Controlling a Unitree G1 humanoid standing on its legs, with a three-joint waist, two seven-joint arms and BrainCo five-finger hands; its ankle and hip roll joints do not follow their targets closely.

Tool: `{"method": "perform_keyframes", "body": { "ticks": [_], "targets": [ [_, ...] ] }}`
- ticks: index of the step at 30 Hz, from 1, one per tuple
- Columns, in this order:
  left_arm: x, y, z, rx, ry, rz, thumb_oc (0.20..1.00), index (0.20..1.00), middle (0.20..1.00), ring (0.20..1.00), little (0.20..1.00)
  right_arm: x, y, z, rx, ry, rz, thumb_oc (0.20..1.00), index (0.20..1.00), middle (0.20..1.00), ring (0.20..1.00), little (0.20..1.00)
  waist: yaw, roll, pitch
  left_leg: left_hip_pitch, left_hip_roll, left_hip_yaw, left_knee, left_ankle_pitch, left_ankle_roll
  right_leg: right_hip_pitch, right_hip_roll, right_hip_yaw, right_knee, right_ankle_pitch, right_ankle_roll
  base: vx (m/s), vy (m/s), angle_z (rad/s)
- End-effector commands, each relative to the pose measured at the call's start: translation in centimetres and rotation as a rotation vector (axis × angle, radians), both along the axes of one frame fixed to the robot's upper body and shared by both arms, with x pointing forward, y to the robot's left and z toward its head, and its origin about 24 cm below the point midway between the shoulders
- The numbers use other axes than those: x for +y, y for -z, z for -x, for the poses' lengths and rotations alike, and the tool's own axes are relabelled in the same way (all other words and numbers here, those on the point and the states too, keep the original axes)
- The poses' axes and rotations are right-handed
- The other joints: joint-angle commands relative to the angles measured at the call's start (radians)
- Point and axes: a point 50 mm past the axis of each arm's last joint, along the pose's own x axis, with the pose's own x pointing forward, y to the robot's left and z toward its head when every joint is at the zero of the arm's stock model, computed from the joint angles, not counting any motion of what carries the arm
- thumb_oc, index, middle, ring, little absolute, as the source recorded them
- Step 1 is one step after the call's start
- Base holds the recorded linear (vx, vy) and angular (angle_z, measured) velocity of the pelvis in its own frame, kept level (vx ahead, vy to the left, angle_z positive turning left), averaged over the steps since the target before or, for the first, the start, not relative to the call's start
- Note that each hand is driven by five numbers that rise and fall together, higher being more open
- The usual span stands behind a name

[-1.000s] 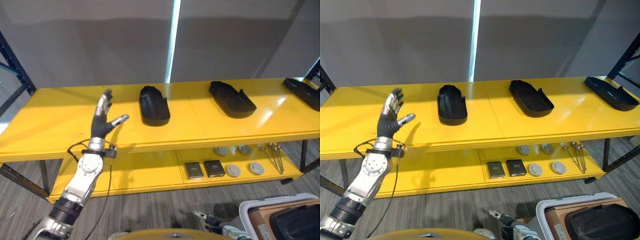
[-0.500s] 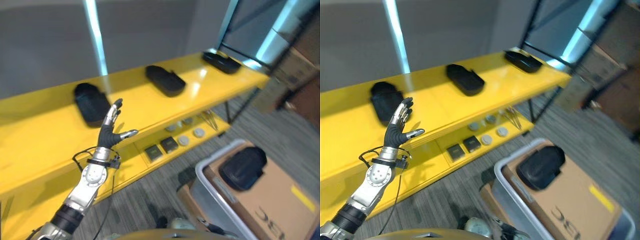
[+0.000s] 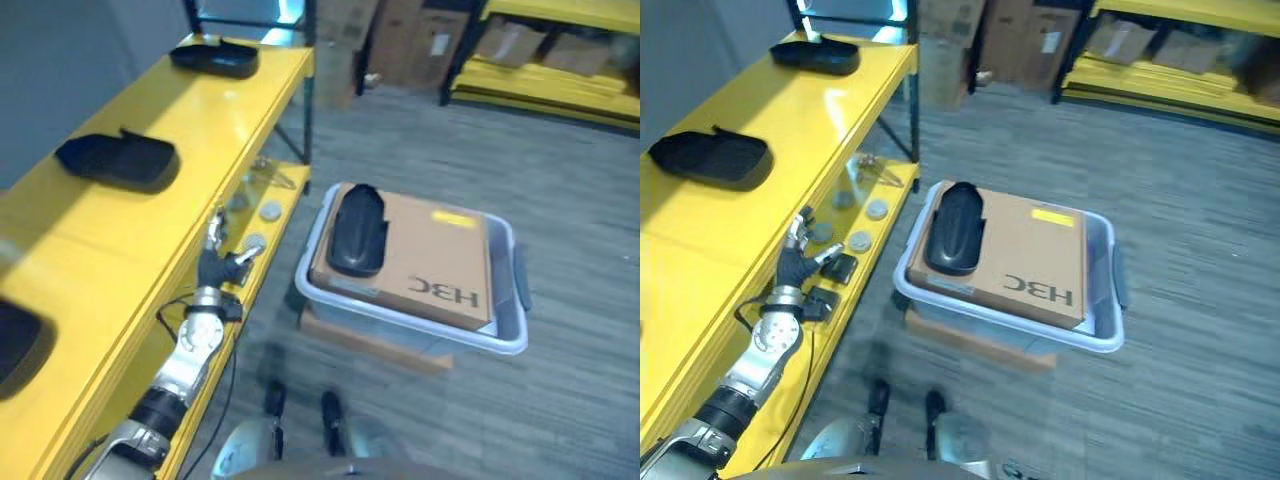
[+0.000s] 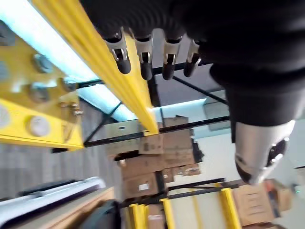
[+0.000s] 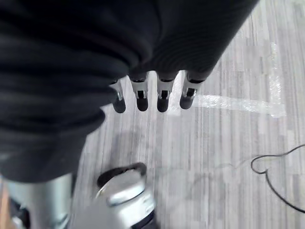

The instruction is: Move parts from the plastic box to the shelf.

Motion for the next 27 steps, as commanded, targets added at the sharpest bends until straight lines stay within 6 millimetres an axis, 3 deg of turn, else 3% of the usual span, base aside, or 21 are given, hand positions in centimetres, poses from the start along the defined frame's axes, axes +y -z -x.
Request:
{"method": "perform_keyframes", "body": {
  "ticks": [1, 2, 4, 6, 8, 11, 13, 14, 15, 16, 19, 22, 27],
  "targets": [
    [1.2, 0.3, 1.4, -0.001, 0.009, -0.057, 1.0, 1.0, 1.0, 1.0, 1.0, 0.2, -0.6, -2.8, -0.107, -0.076, 0.024, 1.0, 1.0, 1.0, 1.0, 1.0, 0.05, 0.005, 0.023, 0.179, 0.011, 0.019, -0.162, -0.084, 0.029, 0.059, 0.008, 0.016, -0.117, 0.041, 0.089, -0.07, 0.065, 0.24],
    [1.3, 0.7, 1.6, 0.014, 0.008, -0.061, 1.0, 1.0, 1.0, 1.0, 1.0, 0.3, -0.6, -2.8, -0.107, -0.092, 0.028, 1.0, 1.0, 1.0, 1.0, 1.0, 0.051, 0.005, 0.024, 0.183, 0.013, 0.026, -0.167, -0.084, 0.028, 0.055, 0.005, 0.005, -0.116, 0.044, 0.092, -0.09, 0.059, 0.19],
    [1.8, 3.2, 2.8, 0.15, 0.024, -0.093, 1.0, 1.0, 1.0, 1.0, 1.0, 1.1, -0.6, -3.5, -0.141, -0.195, 0.068, 1.0, 1.0, 1.0, 1.0, 1.0, 0.068, 0.009, 0.038, 0.201, 0.044, 0.115, -0.171, -0.086, 0.02, 0.008, -0.047, -0.112, -0.053, 0.045, 0.122, -0.17, 0.035, -0.34],
    [1.8, 4.2, 3.1, 0.21, 0.055, -0.121, 1.0, 1.0, 1.0, 1.0, 1.0, 1.4, -0.7, -3.9, -0.173, -0.202, 0.087, 1.0, 1.0, 1.0, 1.0, 1.0, 0.065, 0.016, 0.042, 0.194, 0.06, 0.139, -0.168, -0.083, 0.029, -0.003, -0.061, -0.117, -0.002, 0.018, 0.119, -0.12, -0.004, -0.79],
    [1.4, 6.3, 3.8, 0.319, 0.099, -0.136, 1.0, 1.0, 1.0, 1.0, 1.0, 1.0, -1.1, -4.4, -0.242, -0.187, 0.136, 1.0, 1.0, 1.0, 1.0, 1.0, 0.05, 0.027, 0.035, 0.173, 0.078, 0.132, -0.182, -0.063, 0.049, 0.022, -0.05, -0.062, 0.046, -0.038, 0.101, -0.07, -0.076, -0.31],
    [1.5, 8.0, 4.6, 0.418, 0.115, -0.13, 1.0, 1.0, 1.0, 1.0, 1.0, 0.6, -2.0, -5.6, -0.364, -0.196, 0.19, 1.0, 1.0, 1.0, 1.0, 1.0, 0.038, 0.016, 0.036, 0.166, 0.08, 0.149, -0.166, -0.071, 0.045, 0.051, -0.059, -0.058, -0.021, -0.021, 0.108, 0.01, -0.116, 0.0],
    [2.1, 8.9, 5.0, 0.48, 0.106, -0.13, 1.0, 1.0, 1.0, 1.0, 1.0, 0.2, -3.4, -7.5, -0.498, -0.213, 0.229, 1.0, 1.0, 1.0, 1.0, 1.0, 0.027, 0.01, 0.044, 0.17, 0.089, 0.17, -0.174, -0.063, 0.03, 0.067, -0.056, -0.059, -0.079, 0.007, 0.11, 0.03, -0.122, -0.18],
    [2.6, 9.6, 5.5, 0.517, 0.082, -0.111, 1.0, 1.0, 1.0, 1.0, 1.0, 0.0, -4.8, -9.4, -0.593, -0.214, 0.252, 1.0, 1.0, 1.0, 1.0, 1.0, 0.02, 0.007, 0.046, 0.174, 0.096, 0.179, -0.191, -0.054, 0.022, 0.079, -0.051, -0.056, -0.106, 0.015, 0.11, 0.01, -0.059, -0.15],
    [2.7, 9.7, 5.6, 0.528, 0.076, -0.104, 1.0, 1.0, 1.0, 1.0, 1.0, -0.1, -5.1, -9.8, -0.615, -0.215, 0.258, 1.0, 1.0, 1.0, 1.0, 1.0, 0.018, 0.007, 0.047, 0.175, 0.097, 0.18, -0.193, -0.052, 0.02, 0.082, -0.05, -0.056, -0.11, 0.016, 0.11, 0.06, -0.137, -0.17],
    [3.5, 10.7, 6.3, 0.592, 0.05, -0.099, 1.0, 1.0, 1.0, 1.0, 1.0, -0.2, -7.6, -12.2, -0.755, -0.224, 0.299, 1.0, 1.0, 1.0, 1.0, 1.0, 0.011, 0.001, 0.048, 0.176, 0.107, 0.194, -0.207, -0.041, 0.011, 0.092, -0.042, -0.055, -0.121, 0.011, 0.106, 0.06, -0.118, -0.08],
    [4.0, 11.1, 6.6, 0.623, 0.052, -0.13, 1.0, 1.0, 1.0, 1.0, 1.0, -0.4, -9.5, -13.9, -0.866, -0.221, 0.329, 1.0, 1.0, 1.0, 1.0, 1.0, 0.008, -0.004, 0.054, 0.168, 0.107, 0.201, -0.208, -0.039, 0.01, 0.089, -0.037, -0.059, -0.122, 0.008, 0.104, 0.01, -0.137, -0.11],
    [4.5, 11.6, 6.7, 0.67, 0.062, -0.167, 1.0, 1.0, 1.0, 1.0, 1.0, -1.1, -14.3, -17.9, -1.074, -0.234, 0.394, 1.0, 1.0, 1.0, 1.0, 1.0, 0.025, -0.004, 0.059, 0.158, 0.114, 0.19, -0.244, -0.017, 0.004, 0.091, -0.02, -0.081, -0.122, -0.009, 0.095, -0.02, -0.244, -0.05],
    [5.4, 12.7, 8.5, 0.741, 0.039, -0.192, 1.0, 1.0, 1.0, 1.0, 1.0, -2.3, -17.3, -19.7, -1.146, -0.255, 0.438, 1.0, 1.0, 1.0, 1.0, 1.0, 0.034, -0.003, 0.031, 0.182, 0.115, 0.186, -0.207, -0.04, 0.0, 0.123, -0.012, -0.089, -0.117, -0.037, 0.075, 0.11, -0.177, 0.16]
  ]
}}
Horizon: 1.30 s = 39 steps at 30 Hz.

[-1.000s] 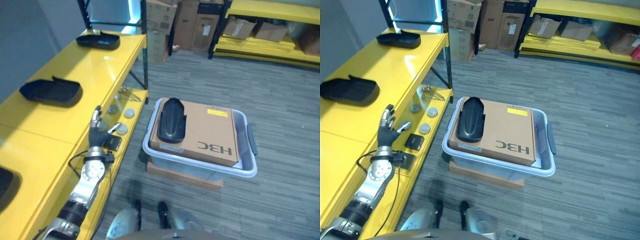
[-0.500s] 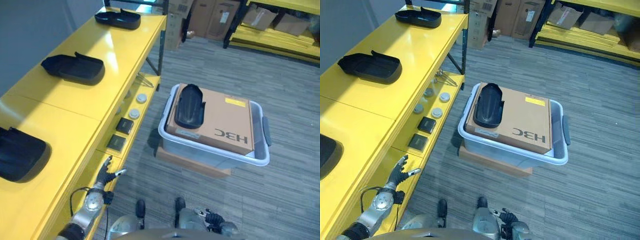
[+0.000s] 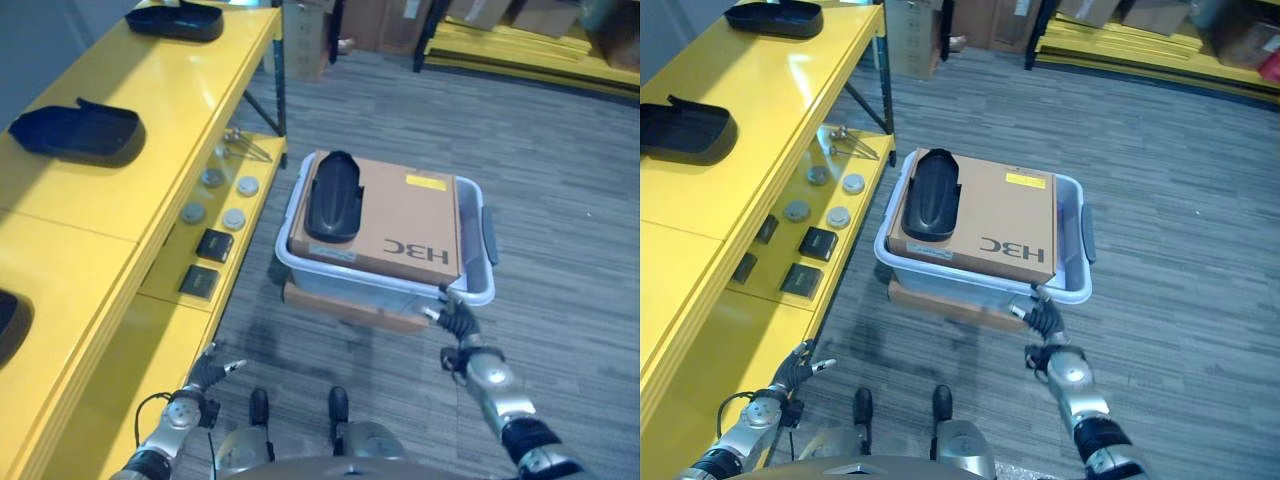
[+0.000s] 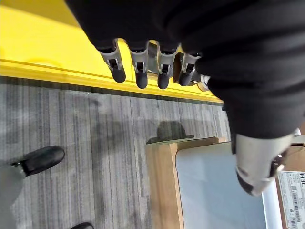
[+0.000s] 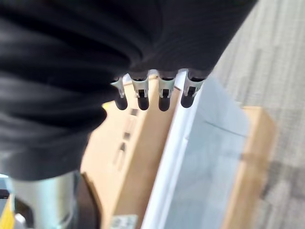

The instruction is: Move parts from the plastic box to the shelf.

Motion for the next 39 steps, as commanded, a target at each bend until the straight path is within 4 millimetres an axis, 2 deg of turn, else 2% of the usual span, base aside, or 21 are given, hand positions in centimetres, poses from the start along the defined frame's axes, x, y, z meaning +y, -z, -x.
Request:
{"method": "perform_keyframes", "body": {
  "ticks": [1, 2, 3, 4, 5, 7, 8, 9, 10, 12, 16, 17, 18, 20, 21, 23, 24, 25, 26, 33, 39],
  "targets": [
    [1.2, -0.2, -0.5, -0.01, 0.023, -0.073, 1.0, 1.0, 1.0, 1.0, 1.0, -0.6, -3.7, -2.3, -0.107, -0.023, 0.06, 1.0, 1.0, 1.0, 1.0, 1.0, 0.032, -0.033, 0.0, 0.017, -0.053, 0.047, 0.197, -0.162, 0.053, 0.012, -0.052, -0.017, 0.029, -0.054, 0.002, 0.12, -0.15, -0.04],
    [1.2, 0.0, -0.4, 0.0, 0.012, -0.07, 1.0, 1.0, 1.0, 1.0, 1.0, -0.9, -4.4, -3.0, -0.108, -0.026, 0.081, 1.0, 1.0, 1.0, 1.0, 1.0, 0.043, -0.036, 0.014, -0.028, -0.052, 0.034, 0.321, -0.163, 0.047, 0.021, -0.055, -0.014, 0.038, -0.054, -0.009, 0.12, -0.154, 0.03],
    [1.4, 0.1, -0.2, 0.01, 0.005, -0.067, 1.0, 1.0, 1.0, 1.0, 1.0, -1.0, -5.1, -3.7, -0.114, -0.026, 0.093, 1.0, 1.0, 1.0, 1.0, 1.0, 0.055, -0.04, 0.023, -0.08, -0.056, 0.015, 0.41, -0.137, 0.041, 0.025, -0.057, -0.008, 0.047, -0.053, -0.02, 0.11, -0.093, 0.01],
    [1.5, 0.2, 0.1, 0.023, -0.003, -0.061, 1.0, 1.0, 1.0, 1.0, 1.0, -1.2, -5.7, -4.4, -0.122, -0.023, 0.105, 1.0, 1.0, 1.0, 1.0, 1.0, 0.069, -0.04, 0.034, -0.126, -0.059, -0.004, 0.482, -0.118, 0.037, 0.035, -0.052, 0.005, 0.055, -0.056, -0.031, 0.18, -0.054, -0.13],
    [1.7, 0.4, 0.4, 0.046, -0.005, -0.053, 1.0, 1.0, 1.0, 1.0, 1.0, -1.2, -6.4, -5.3, -0.128, -0.016, 0.121, 1.0, 1.0, 1.0, 1.0, 1.0, 0.081, -0.028, 0.043, -0.172, -0.05, -0.015, 0.494, -0.101, 0.028, 0.051, -0.037, 0.023, 0.067, -0.066, -0.037, 0.28, 0.06, -0.25],
    [1.4, 1.1, 1.4, 0.094, 0.055, -0.058, 1.0, 1.0, 1.0, 1.0, 1.0, -1.3, -7.7, -6.5, -0.137, 0.008, 0.162, 1.0, 1.0, 1.0, 1.0, 1.0, 0.1, -0.006, 0.042, -0.166, -0.034, 0.001, 0.325, -0.052, 0.007, 0.08, -0.027, 0.029, 0.067, -0.081, -0.028, 0.37, 0.185, -0.18],
    [1.2, 1.2, 1.6, 0.103, 0.069, -0.062, 1.0, 1.0, 1.0, 1.0, 1.0, -1.4, -7.8, -6.7, -0.135, 0.014, 0.17, 1.0, 1.0, 1.0, 1.0, 1.0, 0.105, 0.0, 0.044, -0.167, -0.027, 0.001, 0.284, -0.024, -0.003, 0.09, -0.023, 0.03, 0.064, -0.084, -0.028, 0.36, 0.185, 0.01],
    [1.0, 1.5, 2.2, 0.124, 0.097, -0.067, 1.0, 1.0, 1.0, 1.0, 1.0, -1.5, -8.1, -7.0, -0.128, 0.025, 0.184, 1.0, 1.0, 1.0, 1.0, 1.0, 0.115, 0.013, 0.048, -0.174, -0.014, -0.002, 0.211, 0.033, -0.022, 0.112, -0.017, 0.03, 0.057, -0.091, -0.029, 0.38, 0.188, 0.16],
    [0.7, 1.9, 3.0, 0.144, 0.108, -0.058, 1.0, 1.0, 1.0, 1.0, 1.0, -1.7, -8.6, -7.5, -0.122, 0.038, 0.207, 1.0, 1.0, 1.0, 1.0, 1.0, 0.129, 0.019, 0.054, -0.182, -0.012, -0.003, 0.163, 0.055, -0.03, 0.136, -0.02, 0.031, 0.045, -0.095, -0.029, 0.39, 0.204, 0.19],
    [0.4, 2.1, 3.1, 0.158, 0.099, -0.036, 1.0, 1.0, 1.0, 1.0, 1.0, -2.1, -9.8, -8.4, -0.135, 0.062, 0.21, 1.0, 1.0, 1.0, 1.0, 1.0, 0.145, 0.021, 0.052, -0.186, -0.012, 0.008, 0.129, 0.045, -0.024, 0.137, -0.034, 0.016, 0.02, -0.097, -0.025, 0.23, 0.21, 0.08],
    [0.2, 1.2, 1.2, 0.079, 0.105, -0.018, 1.0, 1.0, 1.0, 1.0, 1.0, -1.7, -12.5, -10.2, -0.215, 0.073, 0.238, 1.0, 1.0, 1.0, 1.0, 1.0, 0.176, 0.027, 0.076, -0.202, -0.021, 0.005, 0.098, 0.032, -0.017, 0.083, -0.067, -0.051, 0.011, -0.093, -0.006, -0.03, 0.163, -0.37],
    [0.3, 0.8, 0.6, 0.047, 0.091, -0.013, 1.0, 1.0, 1.0, 1.0, 1.0, -1.6, -13.3, -10.6, -0.23, 0.065, 0.25, 1.0, 1.0, 1.0, 1.0, 1.0, 0.188, 0.031, 0.089, -0.2, -0.022, 0.006, 0.085, 0.031, -0.015, 0.068, -0.075, -0.078, 0.011, -0.089, 0.001, -0.1, 0.121, -1.04],
    [0.6, -0.1, -0.9, -0.019, 0.039, 0.011, 1.0, 1.0, 1.0, 1.0, 1.0, -1.1, -15.1, -11.5, -0.287, 0.075, 0.303, 1.0, 1.0, 1.0, 1.0, 1.0, 0.211, 0.038, 0.115, -0.2, -0.024, 0.007, 0.051, 0.041, -0.016, 0.04, -0.086, -0.133, 0.007, -0.078, 0.012, -0.12, 0.103, -0.71],
    [0.6, -0.4, -1.4, -0.042, 0.024, 0.018, 1.0, 1.0, 1.0, 1.0, 1.0, -1.1, -15.6, -11.6, -0.308, 0.087, 0.31, 1.0, 1.0, 1.0, 1.0, 1.0, 0.215, 0.04, 0.123, -0.203, -0.027, 0.003, 0.041, 0.047, -0.016, 0.032, -0.087, -0.142, 0.007, -0.077, 0.014, -0.1, 0.038, -0.12],
    [0.8, -1.3, -2.8, -0.107, -0.005, 0.033, 1.0, 1.0, 1.0, 1.0, 1.0, -1.4, -18.2, -11.8, -0.442, 0.14, 0.43, 1.0, 1.0, 1.0, 1.0, 1.0, 0.225, 0.045, 0.143, -0.219, -0.04, -0.015, 0.021, 0.055, -0.012, 0.007, -0.089, -0.149, 0.004, -0.071, 0.019, -0.08, 0.016, 0.0],
    [0.8, -1.8, -3.6, -0.134, -0.017, 0.044, 1.0, 1.0, 1.0, 1.0, 1.0, -1.5, -19.5, -11.9, -0.499, 0.178, 0.456, 1.0, 1.0, 1.0, 1.0, 1.0, 0.227, 0.046, 0.152, -0.231, -0.046, -0.023, 0.017, 0.058, -0.011, -0.01, -0.091, -0.152, 0.003, -0.067, 0.021, -0.09, 0.02, 0.2],
    [0.8, -2.4, -4.5, -0.162, -0.027, 0.064, 1.0, 1.0, 1.0, 1.0, 1.0, -1.5, -21.4, -12.1, -0.544, 0.223, 0.468, 1.0, 1.0, 1.0, 1.0, 1.0, 0.228, 0.051, 0.166, -0.241, -0.054, -0.033, 0.01, 0.058, -0.007, -0.033, -0.093, -0.151, 0.003, -0.06, 0.025, -0.07, 0.017, 0.47],
    [0.8, -2.4, -4.5, -0.163, -0.028, 0.065, 1.0, 1.0, 1.0, 1.0, 1.0, -1.5, -21.4, -12.1, -0.544, 0.223, 0.468, 1.0, 1.0, 1.0, 1.0, 1.0, 0.228, 0.051, 0.166, -0.242, -0.054, -0.033, 0.01, 0.058, -0.007, -0.033, -0.093, -0.152, 0.003, -0.06, 0.025, -0.09, 0.04, 0.42],
    [0.5, -2.8, -5.2, -0.173, -0.013, 0.067, 1.0, 1.0, 1.0, 1.0, 1.0, -1.7, -22.7, -12.2, -0.56, 0.261, 0.487, 1.0, 1.0, 1.0, 1.0, 1.0, 0.227, 0.055, 0.177, -0.248, -0.061, -0.041, 0.005, 0.057, -0.003, -0.052, -0.094, -0.148, 0.004, -0.055, 0.027, -0.05, 0.043, 0.08],
    [-0.3, -2.6, -5.5, -0.154, 0.002, 0.08, 1.0, 1.0, 1.0, 1.0, 1.0, -1.9, -23.9, -12.6, -0.521, 0.303, 0.594, 1.0, 1.0, 1.0, 1.0, 1.0, 0.224, 0.068, 0.202, -0.256, -0.069, -0.053, 0.003, 0.055, 0.002, -0.089, -0.098, -0.14, 0.018, -0.051, 0.025, -0.01, 0.035, 0.02],
    [-0.7, -2.7, -5.9, -0.15, 0.027, 0.088, 1.0, 1.0, 1.0, 1.0, 1.0, -3.1, -23.2, -12.8, -0.368, 0.339, 0.668, 1.0, 1.0, 1.0, 1.0, 1.0, 0.224, 0.073, 0.228, -0.254, -0.075, -0.06, 0.003, 0.046, 0.011, -0.129, -0.103, -0.143, 0.043, -0.047, 0.027, 0.0, 0.0, -0.01]
  ]
}}
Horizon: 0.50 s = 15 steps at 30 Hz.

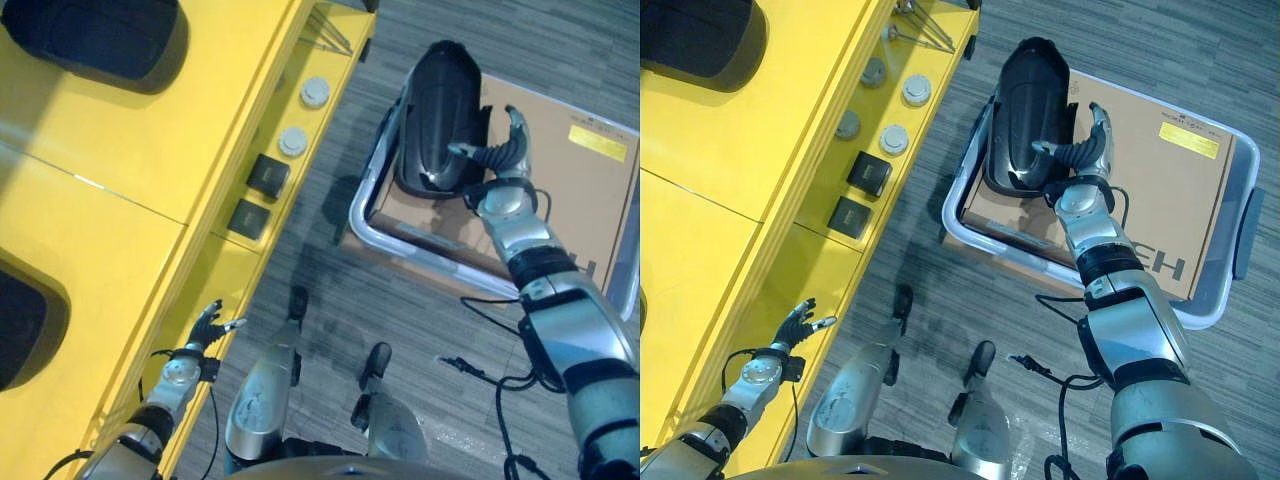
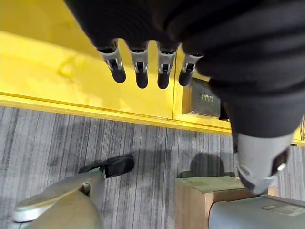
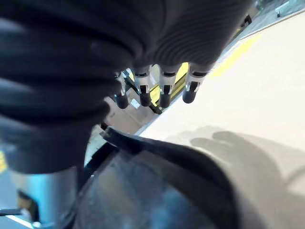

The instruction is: Move parts from the plastic box to the shelf.

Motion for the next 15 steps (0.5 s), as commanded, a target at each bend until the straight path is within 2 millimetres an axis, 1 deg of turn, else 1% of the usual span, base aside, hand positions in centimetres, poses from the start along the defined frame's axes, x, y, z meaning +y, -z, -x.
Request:
{"method": "perform_keyframes", "body": {
  "ticks": [1, 3, 4, 5, 6, 7, 8, 9, 10, 11, 12, 14, 15],
  "targets": [
    [-0.8, 0.5, 0.2, 0.014, 0.008, 0.03, 1.0, 1.0, 1.0, 1.0, 1.0, -2.6, -3.2, 0.5, 0.009, 0.075, 0.157, 1.0, 1.0, 1.0, 1.0, 1.0, -0.005, 0.009, -0.014, 0.02, 0.0, -0.033, -0.004, -0.095, -0.017, -0.071, 0.028, 0.017, 0.042, -0.017, -0.072, 0.0, 0.0, 0.0],
    [-0.9, 0.4, 0.1, 0.01, 0.011, 0.031, 1.0, 1.0, 1.0, 1.0, 1.0, -2.9, -2.5, 0.6, 0.049, 0.097, 0.17, 1.0, 1.0, 1.0, 1.0, 1.0, -0.007, 0.01, -0.009, 0.024, 0.001, -0.034, -0.005, -0.097, -0.015, -0.077, 0.027, 0.016, 0.051, -0.019, -0.072, 0.0, 0.0, 0.0],
    [-0.9, 0.3, 0.0, 0.002, 0.011, 0.032, 1.0, 1.0, 1.0, 1.0, 1.0, -3.4, -1.7, 0.7, 0.125, 0.115, 0.18, 1.0, 1.0, 1.0, 1.0, 1.0, -0.009, 0.01, -0.005, 0.026, 0.002, -0.034, -0.007, -0.099, -0.015, -0.083, 0.026, 0.014, 0.059, -0.019, -0.07, 0.0, 0.0, 0.0],
    [-0.9, 0.3, 0.0, 0.002, 0.011, 0.032, 1.0, 1.0, 1.0, 1.0, 1.0, -3.4, -1.7, 0.7, 0.125, 0.115, 0.18, 1.0, 1.0, 1.0, 1.0, 1.0, -0.009, 0.01, -0.005, 0.027, 0.002, -0.034, -0.007, -0.099, -0.015, -0.083, 0.026, 0.014, 0.059, -0.02, -0.07, 0.0, 0.0, 0.0],
    [-0.8, -0.2, -0.6, -0.012, 0.015, 0.033, 1.0, 1.0, 1.0, 1.0, 1.0, -4.3, 0.5, 0.9, 0.322, 0.127, 0.178, 1.0, 1.0, 1.0, 1.0, 1.0, -0.008, 0.011, 0.001, 0.031, 0.002, -0.033, -0.008, -0.103, -0.013, -0.09, 0.021, 0.01, 0.067, -0.019, -0.067, 0.0, 0.0, 0.0],
    [-0.8, -0.3, -0.7, -0.015, 0.016, 0.033, 1.0, 1.0, 1.0, 1.0, 1.0, -4.4, 0.8, 1.0, 0.354, 0.127, 0.185, 1.0, 1.0, 1.0, 1.0, 1.0, -0.009, 0.012, 0.0, 0.028, 0.003, -0.034, -0.008, -0.101, -0.013, -0.093, 0.021, 0.009, 0.067, -0.017, -0.067, 0.0, -0.035, 0.03],
    [-0.8, -0.7, -1.1, -0.023, 0.022, 0.03, 1.0, 1.0, 1.0, 1.0, 1.0, -5.0, 2.5, 1.3, 0.519, 0.119, 0.219, 0.41, 0.41, 0.41, 0.41, 0.41, -0.006, 0.013, 0.003, 0.027, 0.004, -0.036, -0.008, -0.101, -0.011, -0.098, 0.019, 0.005, 0.07, -0.016, -0.065, 0.0, -0.029, 0.04],
    [-0.8, -0.7, -1.2, -0.025, 0.024, 0.029, 1.0, 1.0, 1.0, 1.0, 1.0, -5.1, 2.8, 1.4, 0.553, 0.107, 0.234, 0.209, 0.209, 0.209, 0.209, 0.209, -0.006, 0.013, 0.004, 0.027, 0.005, -0.037, -0.008, -0.101, -0.011, -0.099, 0.019, 0.004, 0.071, -0.015, -0.065, 0.0, -0.038, 0.08],
    [-0.8, -0.9, -1.4, -0.028, 0.027, 0.028, 1.0, 1.0, 1.0, 1.0, 1.0, -5.3, 3.3, 1.5, 0.595, 0.093, 0.246, 0.2, 0.2, 0.2, 0.2, 0.2, -0.003, 0.013, 0.004, 0.026, 0.005, -0.039, -0.008, -0.1, -0.01, -0.101, 0.018, 0.002, 0.072, -0.014, -0.065, 0.01, -0.041, 0.14],
    [-0.7, -1.1, -1.6, -0.033, 0.033, 0.026, 1.0, 1.0, 1.0, 1.0, 1.0, -5.6, 4.3, 1.9, 0.712, 0.091, 0.269, 0.2, 0.2, 0.2, 0.2, 0.2, 0.0, 0.013, 0.007, 0.027, 0.005, -0.042, -0.008, -0.099, -0.01, -0.103, 0.016, -0.004, 0.073, -0.012, -0.063, 0.01, -0.065, 0.18],
    [-0.7, -1.3, -1.9, -0.04, 0.04, 0.022, 1.0, 1.0, 1.0, 1.0, 1.0, -6.0, 5.3, 2.3, 0.774, 0.094, 0.291, 0.2, 0.2, 0.2, 0.2, 0.2, 0.004, 0.013, 0.008, 0.026, 0.008, -0.044, -0.008, -0.096, -0.01, -0.104, 0.013, -0.012, 0.074, -0.008, -0.061, 0.02, -0.078, 0.16],
    [-0.7, -1.5, -2.0, -0.048, 0.05, 0.017, 1.0, 1.0, 1.0, 1.0, 1.0, -6.3, 6.0, 2.7, 0.802, 0.105, 0.277, 0.2, 0.2, 0.2, 0.2, 0.2, 0.007, 0.013, 0.01, 0.028, 0.008, -0.051, -0.008, -0.095, -0.009, -0.105, 0.011, -0.02, 0.075, -0.006, -0.06, 0.01, -0.05, 0.1],
    [-0.7, -1.5, -2.0, -0.048, 0.05, 0.017, 1.0, 1.0, 1.0, 1.0, 1.0, -6.3, 6.0, 2.7, 0.802, 0.105, 0.276, 0.2, 0.2, 0.2, 0.2, 0.2, 0.007, 0.013, 0.01, 0.028, 0.008, -0.051, -0.008, -0.095, -0.009, -0.105, 0.011, -0.02, 0.075, -0.006, -0.06, 0.0, -0.03, 0.11]
  ]
}}
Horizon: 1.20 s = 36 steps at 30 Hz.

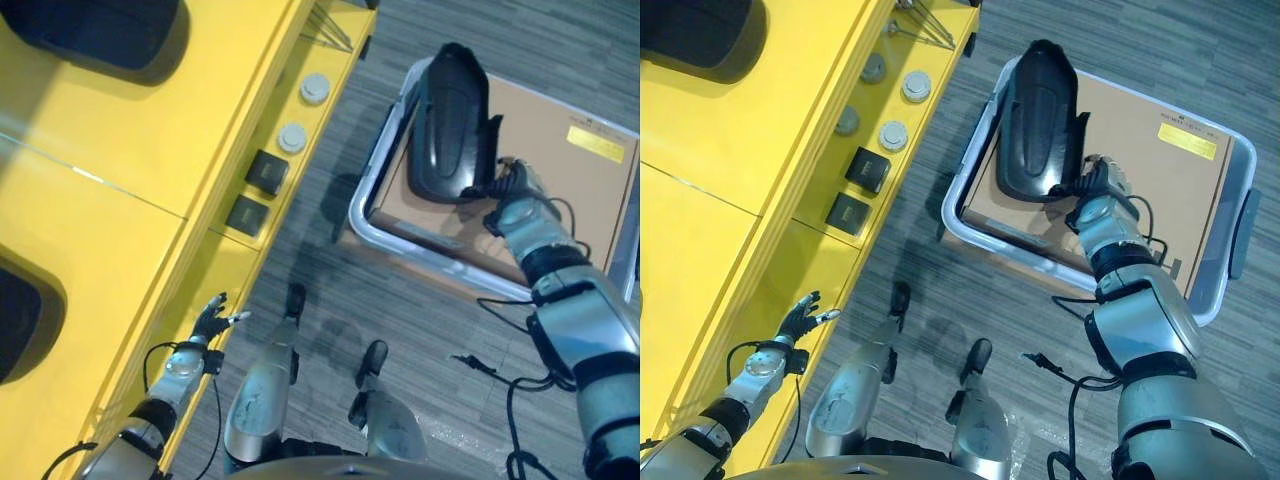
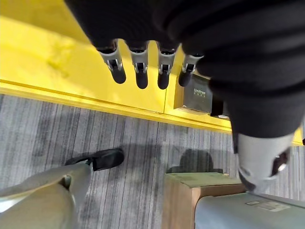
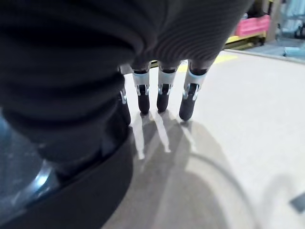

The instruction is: Move parts from the plastic box to the shelf.

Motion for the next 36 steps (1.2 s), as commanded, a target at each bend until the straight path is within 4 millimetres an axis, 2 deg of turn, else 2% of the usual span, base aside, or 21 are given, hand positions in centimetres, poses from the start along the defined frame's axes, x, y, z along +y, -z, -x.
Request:
{"method": "perform_keyframes", "body": {
  "ticks": [1, 2, 4, 5, 8, 9, 11, 12, 13, 15, 17, 20, 21, 24, 26, 29, 32, 33, 35, 36],
  "targets": [
    [0.0, -0.3, -0.3, -0.01, 0.034, -0.018, 1.0, 1.0, 1.0, 1.0, 1.0, -2.3, 4.2, 2.3, 0.263, 0.083, -0.018, 0.2, 0.2, 0.2, 0.2, 0.2, 0.006, 0.013, 0.009, 0.035, 0.0, -0.017, -0.008, -0.107, 0.0, -0.118, -0.008, 0.012, 0.073, -0.002, -0.054, 0.0, -0.022, 0.15],
    [0.0, -0.3, -0.3, -0.013, 0.036, -0.02, 1.0, 1.0, 1.0, 1.0, 1.0, -2.4, 4.3, 2.3, 0.261, 0.089, -0.026, 0.2, 0.2, 0.2, 0.2, 0.2, 0.006, 0.014, 0.008, 0.035, 0.0, -0.017, -0.008, -0.107, 0.0, -0.118, -0.008, 0.011, 0.073, -0.002, -0.054, 0.0, -0.038, 0.16],
    [0.0, -0.5, -0.2, -0.034, 0.046, -0.023, 1.0, 1.0, 1.0, 1.0, 1.0, -2.8, 5.2, 2.9, 0.196, 0.118, -0.194, 0.2, 0.2, 0.2, 0.2, 0.2, 0.006, 0.015, 0.007, 0.044, 0.001, -0.021, -0.008, -0.108, -0.003, -0.113, -0.01, 0.004, 0.075, -0.002, -0.052, 0.01, -0.028, 0.1],
    [0.1, -0.8, -0.3, -0.055, 0.043, -0.013, 1.0, 1.0, 1.0, 1.0, 1.0, -2.5, 5.2, 2.7, 0.06, 0.113, -0.331, 0.2, 0.2, 0.2, 0.2, 0.2, 0.001, 0.013, 0.002, 0.051, 0.002, -0.024, -0.008, -0.111, -0.004, -0.11, -0.009, 0.008, 0.076, -0.002, -0.054, 0.02, -0.007, 0.06],
    [0.4, -1.6, -0.3, -0.104, 0.038, 0.02, 1.0, 1.0, 1.0, 1.0, 1.0, -2.1, 5.0, 2.7, -0.087, 0.072, -0.426, 0.2, 0.2, 0.2, 0.2, 0.2, -0.015, 0.007, -0.012, 0.058, 0.006, -0.016, -0.008, -0.116, -0.007, -0.11, -0.007, 0.02, 0.075, 0.0, -0.054, 0.0, 0.008, 0.05],
    [0.2, -2.5, -0.7, -0.152, 0.04, 0.037, 1.0, 1.0, 1.0, 1.0, 1.0, -1.7, 5.4, 3.0, -0.144, 0.041, -0.444, 0.2, 0.2, 0.2, 0.2, 0.2, -0.031, 0.001, -0.018, 0.066, 0.011, -0.009, -0.008, -0.12, -0.009, -0.106, -0.004, 0.027, 0.076, -0.001, -0.055, -0.01, 0.011, -0.05],
    [-0.1, -3.6, -1.1, -0.203, 0.043, 0.073, 1.0, 1.0, 1.0, 1.0, 1.0, -1.3, 6.9, 3.8, -0.188, 0.047, -0.586, 0.2, 0.2, 0.2, 0.2, 0.2, -0.047, -0.007, -0.029, 0.079, 0.016, -0.005, -0.008, -0.124, -0.012, -0.098, 0.0, 0.033, 0.076, -0.002, -0.056, 0.0, 0.0, 0.0],
    [-0.1, -3.5, -1.1, -0.202, 0.043, 0.072, 1.0, 1.0, 1.0, 1.0, 1.0, -1.3, 6.9, 3.8, -0.188, 0.047, -0.587, 0.2, 0.2, 0.2, 0.2, 0.2, -0.047, -0.007, -0.03, 0.079, 0.016, -0.005, -0.008, -0.124, -0.012, -0.097, 0.0, 0.033, 0.075, -0.002, -0.056, 0.0, 0.0, 0.0],
    [-0.3, -4.3, -1.5, -0.219, 0.034, 0.13, 1.0, 1.0, 1.0, 1.0, 1.0, -0.6, 8.3, 4.6, -0.23, 0.054, -0.722, 0.2, 0.2, 0.2, 0.2, 0.2, -0.062, -0.014, -0.038, 0.096, 0.019, 0.0, -0.008, -0.132, -0.015, -0.083, 0.003, 0.038, 0.073, -0.005, -0.058, -0.01, -0.012, -0.07],
    [-0.7, -5.1, -2.0, -0.236, 0.026, 0.199, 1.0, 1.0, 1.0, 1.0, 1.0, 1.0, 11.0, 6.0, -0.228, 0.019, -0.733, 0.2, 0.2, 0.2, 0.2, 0.2, -0.087, -0.028, -0.071, 0.116, 0.024, 0.011, -0.008, -0.137, -0.017, -0.065, 0.006, 0.043, 0.064, 0.001, -0.057, 0.0, -0.03, -0.08],
    [-1.8, -6.5, -2.7, -0.257, 0.054, 0.256, 1.0, 1.0, 1.0, 1.0, 1.0, 1.9, 13.8, 8.7, -0.244, 0.009, -0.739, 0.2, 0.2, 0.2, 0.2, 0.2, -0.11, -0.046, -0.12, 0.152, 0.03, 0.03, -0.008, -0.146, -0.017, -0.027, 0.006, 0.043, 0.054, 0.005, -0.053, 0.04, -0.074, -0.08],
    [-2.5, -7.6, -3.0, -0.259, 0.083, 0.302, 1.0, 1.0, 1.0, 1.0, 1.0, 2.3, 15.2, 10.7, -0.241, -0.01, -0.709, 0.2, 0.2, 0.2, 0.2, 0.2, -0.125, -0.057, -0.164, 0.185, 0.033, 0.047, -0.008, -0.156, -0.015, 0.003, 0.007, 0.045, 0.051, 0.004, -0.051, 0.03, -0.057, -0.2],
    [-2.5, -7.5, -2.9, -0.258, 0.083, 0.301, 1.0, 1.0, 1.0, 1.0, 1.0, 2.3, 15.3, 10.7, -0.24, -0.009, -0.709, 0.2, 0.2, 0.2, 0.2, 0.2, -0.125, -0.057, -0.164, 0.186, 0.033, 0.047, -0.008, -0.156, -0.015, 0.004, 0.007, 0.045, 0.051, 0.004, -0.051, 0.03, -0.039, -0.07],
    [-3.6, -8.4, -3.4, -0.247, 0.11, 0.362, 1.0, 1.0, 1.0, 1.0, 1.0, 2.9, 15.1, 11.6, -0.248, -0.075, -0.623, 0.2, 0.2, 0.2, 0.2, 0.2, -0.147, -0.069, -0.222, 0.237, 0.036, 0.068, -0.008, -0.174, -0.009, 0.045, 0.006, 0.05, 0.05, 0.0, -0.047, 0.07, -0.064, -0.1],
    [-4.9, -8.7, -3.6, -0.209, 0.117, 0.465, 1.0, 1.0, 1.0, 1.0, 1.0, 3.6, 14.6, 11.5, -0.259, -0.119, -0.592, 0.2, 0.2, 0.2, 0.2, 0.2, -0.159, -0.079, -0.268, 0.276, 0.035, 0.081, -0.008, -0.187, -0.003, 0.077, 0.008, 0.06, 0.045, 0.0, -0.043, 0.09, -0.062, -0.23],
    [-5.6, -8.7, -3.7, -0.167, 0.118, 0.505, 1.0, 1.0, 1.0, 1.0, 1.0, 4.1, 13.8, 11.2, -0.273, -0.172, -0.511, 0.2, 0.2, 0.2, 0.2, 0.2, -0.162, -0.084, -0.292, 0.301, 0.033, 0.085, -0.008, -0.199, 0.001, 0.098, 0.01, 0.069, 0.042, -0.004, -0.043, 0.05, -0.05, -0.22],
    [-6.5, -8.5, -3.6, -0.118, 0.125, 0.524, 1.0, 1.0, 1.0, 1.0, 1.0, 4.8, 12.5, 10.7, -0.328, -0.238, -0.436, 0.2, 0.2, 0.2, 0.2, 0.2, -0.165, -0.093, -0.314, 0.325, 0.032, 0.091, -0.008, -0.212, 0.005, 0.121, 0.014, 0.076, 0.037, -0.009, -0.041, 0.03, -0.055, -0.07],
    [-7.0, -8.5, -3.4, -0.094, 0.142, 0.542, 1.0, 1.0, 1.0, 1.0, 1.0, 5.4, 11.1, 10.5, -0.392, -0.282, -0.383, 0.2, 0.2, 0.2, 0.2, 0.2, -0.169, -0.096, -0.326, 0.334, 0.031, 0.093, -0.008, -0.217, 0.007, 0.129, 0.016, 0.083, 0.033, -0.009, -0.039, 0.01, -0.051, -0.01],
    [-7.2, -8.6, -3.3, -0.081, 0.149, 0.563, 1.0, 1.0, 1.0, 1.0, 1.0, 5.6, 10.4, 10.4, -0.428, -0.302, -0.353, 0.2, 0.2, 0.2, 0.2, 0.2, -0.171, -0.097, -0.331, 0.339, 0.031, 0.094, -0.008, -0.22, 0.008, 0.134, 0.017, 0.086, 0.031, -0.011, -0.039, -0.01, -0.031, -0.03],
    [-7.6, -8.8, -3.1, -0.076, 0.162, 0.599, 1.0, 1.0, 1.0, 1.0, 1.0, 6.0, 9.1, 10.4, -0.496, -0.336, -0.303, 0.2, 0.2, 0.2, 0.2, 0.2, -0.177, -0.099, -0.338, 0.344, 0.032, 0.098, -0.008, -0.224, 0.012, 0.138, 0.018, 0.089, 0.03, -0.013, -0.038, -0.02, -0.017, -0.04]
  ]
}}
